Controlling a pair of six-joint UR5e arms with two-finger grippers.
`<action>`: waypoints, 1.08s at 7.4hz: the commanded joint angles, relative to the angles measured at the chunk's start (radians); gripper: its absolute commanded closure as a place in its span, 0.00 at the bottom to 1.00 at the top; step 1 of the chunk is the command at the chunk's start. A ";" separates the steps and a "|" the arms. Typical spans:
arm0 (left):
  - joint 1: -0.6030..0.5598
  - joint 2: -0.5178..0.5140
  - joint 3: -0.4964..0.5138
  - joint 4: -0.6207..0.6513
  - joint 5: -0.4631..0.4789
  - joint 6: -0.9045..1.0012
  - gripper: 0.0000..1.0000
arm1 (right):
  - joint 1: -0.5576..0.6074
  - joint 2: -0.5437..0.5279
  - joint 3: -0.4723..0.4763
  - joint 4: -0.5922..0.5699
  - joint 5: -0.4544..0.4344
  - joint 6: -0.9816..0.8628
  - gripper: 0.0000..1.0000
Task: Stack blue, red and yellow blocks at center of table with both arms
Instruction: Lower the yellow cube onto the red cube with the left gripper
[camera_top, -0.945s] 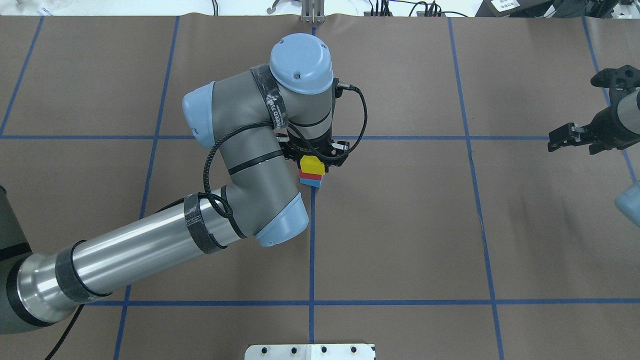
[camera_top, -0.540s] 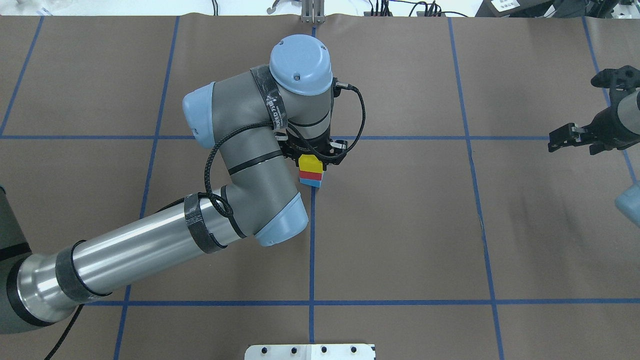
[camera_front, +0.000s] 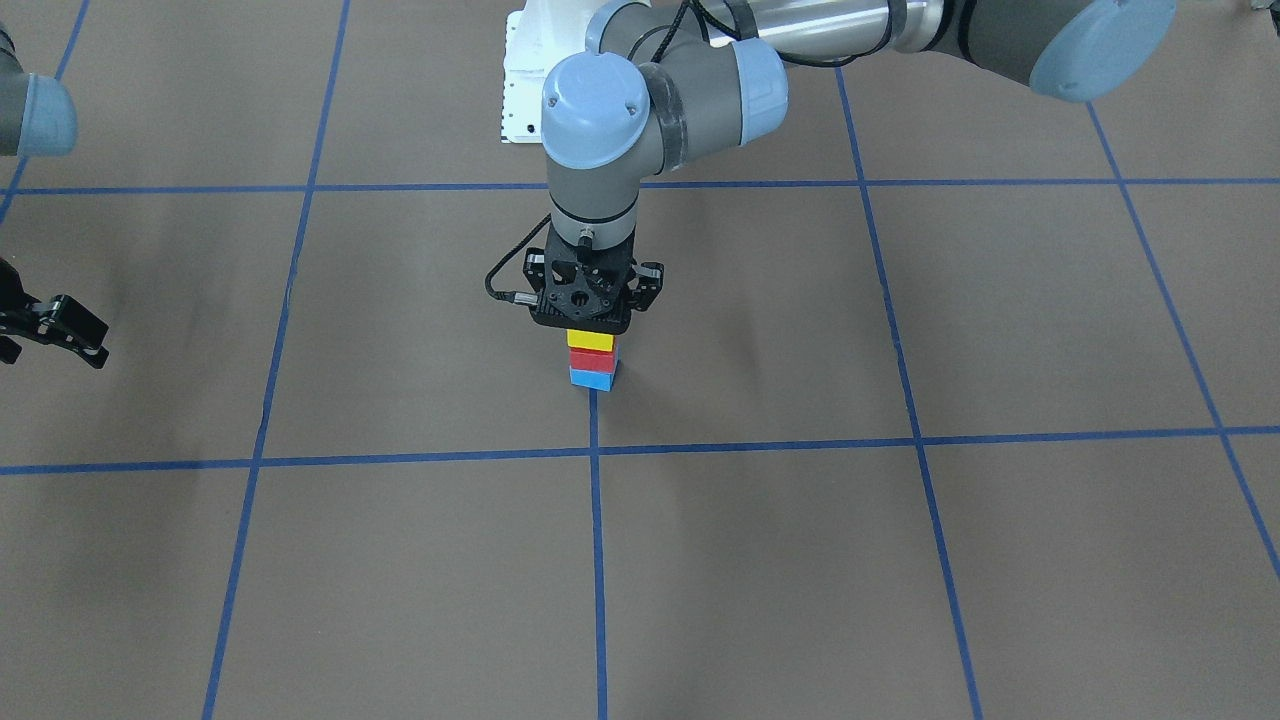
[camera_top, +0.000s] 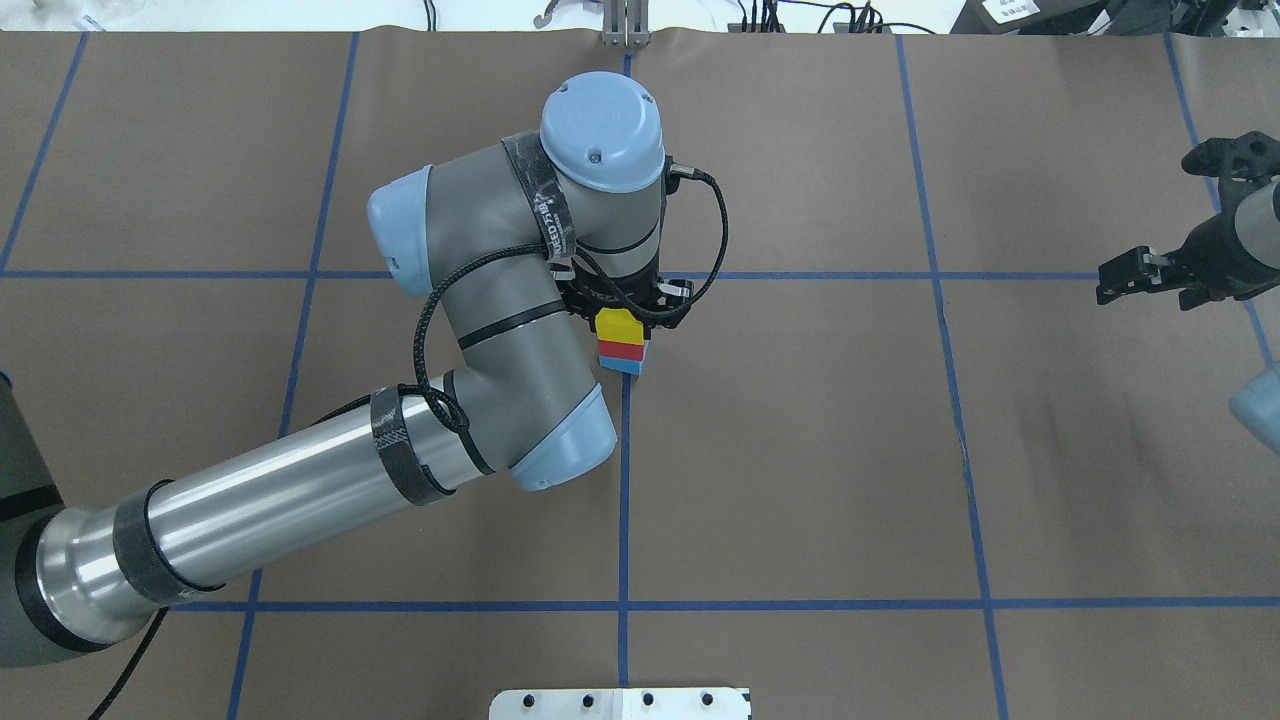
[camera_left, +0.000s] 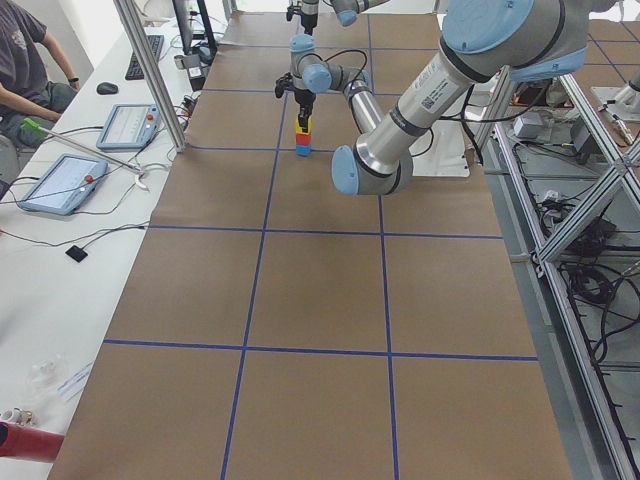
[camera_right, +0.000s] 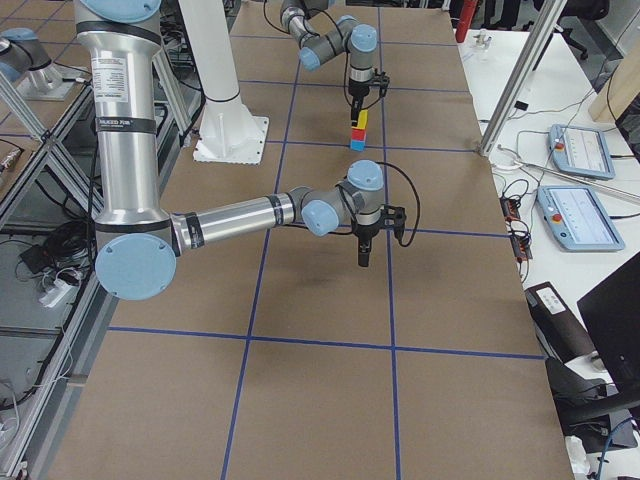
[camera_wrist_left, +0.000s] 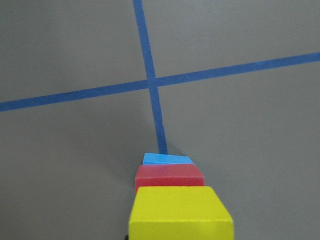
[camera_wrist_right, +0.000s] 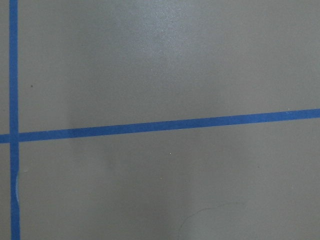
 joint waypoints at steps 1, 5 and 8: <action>0.001 -0.001 0.003 0.000 0.001 0.000 0.87 | 0.000 0.001 -0.001 0.000 0.000 -0.001 0.00; 0.001 -0.001 0.004 -0.002 0.002 0.000 0.00 | 0.000 0.002 -0.003 0.000 0.000 -0.001 0.00; -0.019 0.007 -0.069 0.012 -0.001 -0.002 0.00 | 0.000 0.002 -0.003 0.000 -0.002 -0.001 0.00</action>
